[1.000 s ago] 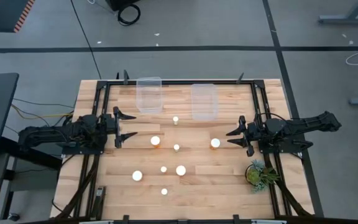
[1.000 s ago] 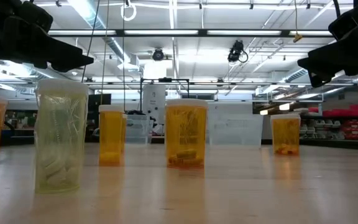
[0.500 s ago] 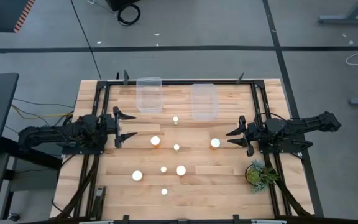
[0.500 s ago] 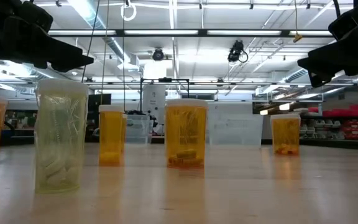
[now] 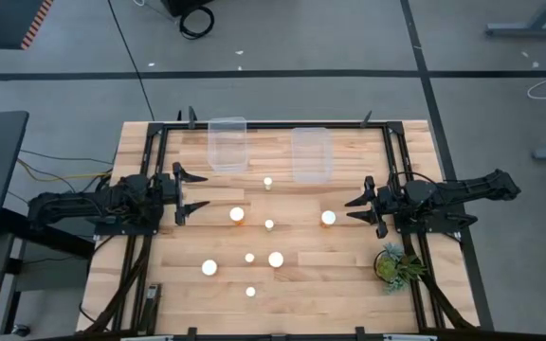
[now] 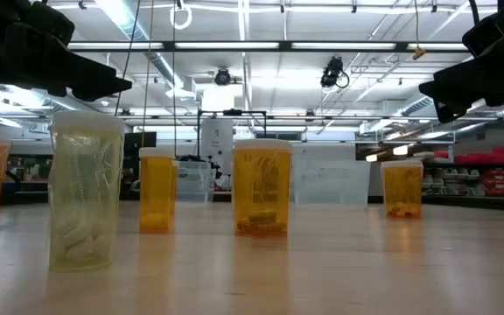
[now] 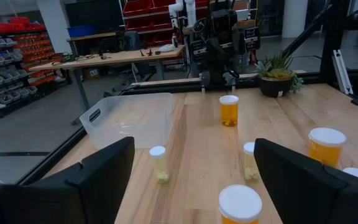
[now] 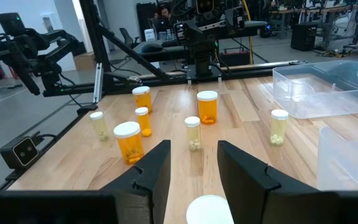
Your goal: Pick and place medicine bottles into bin by pill shape (circle, oval)
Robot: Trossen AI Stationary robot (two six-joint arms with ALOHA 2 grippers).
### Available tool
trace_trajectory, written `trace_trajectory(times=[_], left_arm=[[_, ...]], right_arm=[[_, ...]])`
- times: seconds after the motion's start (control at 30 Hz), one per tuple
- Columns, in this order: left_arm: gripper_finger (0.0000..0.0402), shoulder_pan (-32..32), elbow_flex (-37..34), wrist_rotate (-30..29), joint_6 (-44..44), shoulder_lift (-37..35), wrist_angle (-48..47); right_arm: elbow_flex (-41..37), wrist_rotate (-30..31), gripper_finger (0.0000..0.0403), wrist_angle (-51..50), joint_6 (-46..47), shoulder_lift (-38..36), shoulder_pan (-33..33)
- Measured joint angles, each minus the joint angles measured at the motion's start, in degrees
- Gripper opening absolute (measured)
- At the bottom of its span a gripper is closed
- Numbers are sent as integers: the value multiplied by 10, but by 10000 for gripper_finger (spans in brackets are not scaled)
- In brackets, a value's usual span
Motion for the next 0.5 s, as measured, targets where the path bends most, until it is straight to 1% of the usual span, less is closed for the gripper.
trace_trajectory(times=[0.37,0.5], left_arm=[[341,0,0,0,0,0,0],[341,0,0,0,0,0,0]], right_arm=[[-1,0,138,6,0,0,0],[-1,0,138,8,39,0,0]])
